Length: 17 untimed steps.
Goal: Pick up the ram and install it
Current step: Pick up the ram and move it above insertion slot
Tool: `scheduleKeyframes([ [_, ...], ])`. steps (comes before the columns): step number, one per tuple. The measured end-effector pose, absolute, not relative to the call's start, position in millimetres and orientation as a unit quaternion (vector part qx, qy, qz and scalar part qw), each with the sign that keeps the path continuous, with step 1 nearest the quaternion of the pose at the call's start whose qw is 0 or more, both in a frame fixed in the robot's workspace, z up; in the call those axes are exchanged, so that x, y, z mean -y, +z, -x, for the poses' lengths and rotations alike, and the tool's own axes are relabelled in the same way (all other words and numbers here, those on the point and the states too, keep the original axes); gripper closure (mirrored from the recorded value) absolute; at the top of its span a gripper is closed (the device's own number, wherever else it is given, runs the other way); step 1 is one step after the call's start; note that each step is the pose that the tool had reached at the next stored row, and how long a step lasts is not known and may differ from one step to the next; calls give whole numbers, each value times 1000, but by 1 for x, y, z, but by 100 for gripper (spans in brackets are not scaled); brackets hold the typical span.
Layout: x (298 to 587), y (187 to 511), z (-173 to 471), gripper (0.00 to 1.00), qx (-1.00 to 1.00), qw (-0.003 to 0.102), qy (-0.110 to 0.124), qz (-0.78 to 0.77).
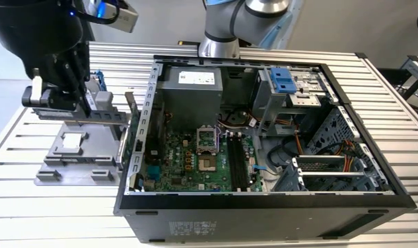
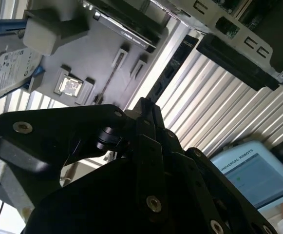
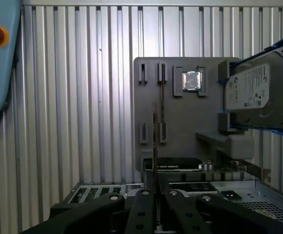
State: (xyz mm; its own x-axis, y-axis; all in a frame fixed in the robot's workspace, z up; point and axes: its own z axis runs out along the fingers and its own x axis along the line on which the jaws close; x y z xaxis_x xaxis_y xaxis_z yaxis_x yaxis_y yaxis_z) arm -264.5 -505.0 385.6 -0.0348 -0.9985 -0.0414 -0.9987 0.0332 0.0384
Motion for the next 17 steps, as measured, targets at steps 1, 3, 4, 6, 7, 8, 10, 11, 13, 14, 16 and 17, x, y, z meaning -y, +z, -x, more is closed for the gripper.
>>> scheduleKeyframes([
  [1,505,386,261,100,-719,1,29,695],
  [3,505,386,253,100,-719,1,29,695],
  [4,505,386,250,100,-719,1,29,695],
  [6,505,386,244,100,-719,0,29,695],
  [7,505,386,240,100,-719,0,29,695],
  [8,505,386,237,100,-719,0,29,695],
  [10,505,386,231,100,-719,0,28,695],
  [11,505,386,227,100,-719,-1,28,695],
  [13,505,386,221,100,-719,-1,28,695],
  [14,505,386,217,100,-719,-1,28,695],
  [16,505,386,211,100,-719,-1,28,695],
  [17,505,386,211,100,-719,-1,28,695],
])
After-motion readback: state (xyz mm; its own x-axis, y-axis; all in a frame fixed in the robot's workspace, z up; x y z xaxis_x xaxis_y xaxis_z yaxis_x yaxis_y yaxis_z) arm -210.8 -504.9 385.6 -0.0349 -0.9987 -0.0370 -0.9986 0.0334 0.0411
